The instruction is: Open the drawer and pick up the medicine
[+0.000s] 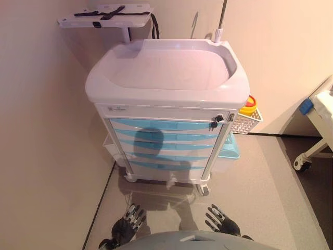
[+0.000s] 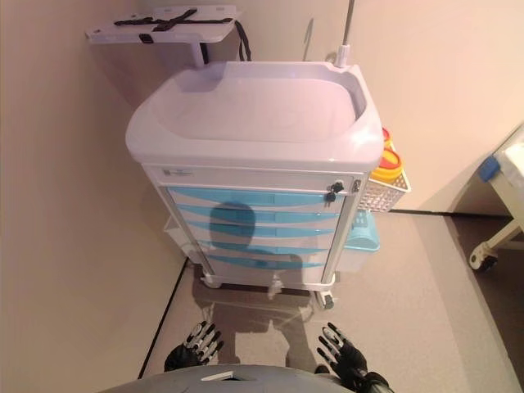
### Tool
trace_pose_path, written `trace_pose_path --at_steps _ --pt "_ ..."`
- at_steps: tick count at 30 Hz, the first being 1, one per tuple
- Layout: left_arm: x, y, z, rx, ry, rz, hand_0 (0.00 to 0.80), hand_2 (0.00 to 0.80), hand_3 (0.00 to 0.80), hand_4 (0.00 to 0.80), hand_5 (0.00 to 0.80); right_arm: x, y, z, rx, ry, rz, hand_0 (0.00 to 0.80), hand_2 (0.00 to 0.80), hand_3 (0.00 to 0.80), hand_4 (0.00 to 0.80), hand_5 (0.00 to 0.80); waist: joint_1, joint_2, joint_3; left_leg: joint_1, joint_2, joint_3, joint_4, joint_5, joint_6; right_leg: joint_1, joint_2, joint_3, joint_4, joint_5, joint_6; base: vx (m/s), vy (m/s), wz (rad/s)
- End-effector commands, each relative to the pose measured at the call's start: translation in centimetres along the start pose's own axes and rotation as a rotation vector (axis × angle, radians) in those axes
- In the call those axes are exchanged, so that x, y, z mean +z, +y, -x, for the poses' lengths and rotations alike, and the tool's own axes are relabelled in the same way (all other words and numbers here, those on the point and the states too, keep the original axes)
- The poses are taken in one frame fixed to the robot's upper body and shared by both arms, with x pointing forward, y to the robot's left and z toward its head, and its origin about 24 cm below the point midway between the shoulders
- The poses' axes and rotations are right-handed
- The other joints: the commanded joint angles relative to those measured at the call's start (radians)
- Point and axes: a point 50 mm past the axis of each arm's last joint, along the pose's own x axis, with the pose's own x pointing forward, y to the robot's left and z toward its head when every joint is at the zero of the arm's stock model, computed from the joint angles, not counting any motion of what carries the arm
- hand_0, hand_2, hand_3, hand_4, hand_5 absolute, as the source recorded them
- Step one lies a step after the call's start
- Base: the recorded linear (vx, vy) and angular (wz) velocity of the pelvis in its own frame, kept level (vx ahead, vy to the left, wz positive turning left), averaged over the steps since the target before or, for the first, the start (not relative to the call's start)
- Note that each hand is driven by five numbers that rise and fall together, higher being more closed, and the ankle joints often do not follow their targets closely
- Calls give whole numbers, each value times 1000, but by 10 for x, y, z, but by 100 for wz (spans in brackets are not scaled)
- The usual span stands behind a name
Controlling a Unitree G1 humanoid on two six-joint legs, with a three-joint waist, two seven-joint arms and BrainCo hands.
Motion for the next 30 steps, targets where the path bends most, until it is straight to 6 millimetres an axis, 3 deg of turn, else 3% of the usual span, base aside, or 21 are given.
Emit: trace_pose_path --at_steps 1,9,30 --pt "-4 -11 -10 -53 47 2 0 0 0 0 0 17 15 -13 71 -27 56 0 0 0 0 0 4 -17 34 -53 -38 -50 35 -8 26 22 24 -53 40 -16 2 0 0 0" --pt "-8 -14 -10 -89 68 37 0 0 0 0 0 15 14 -13 68 -12 46 0 0 0 0 0 3 -16 36 -50 -37 -50 32 -8 25 24 24 -51 40 -16 2 0 0 0" --pt "7 -12 -12 -23 -58 -36 0 0 0 0 0 12 14 -12 67 -1 39 0 0 0 0 0 9 -18 38 -53 -39 -60 30 -5 24 24 25 -56 40 -17 0 0 0 0"
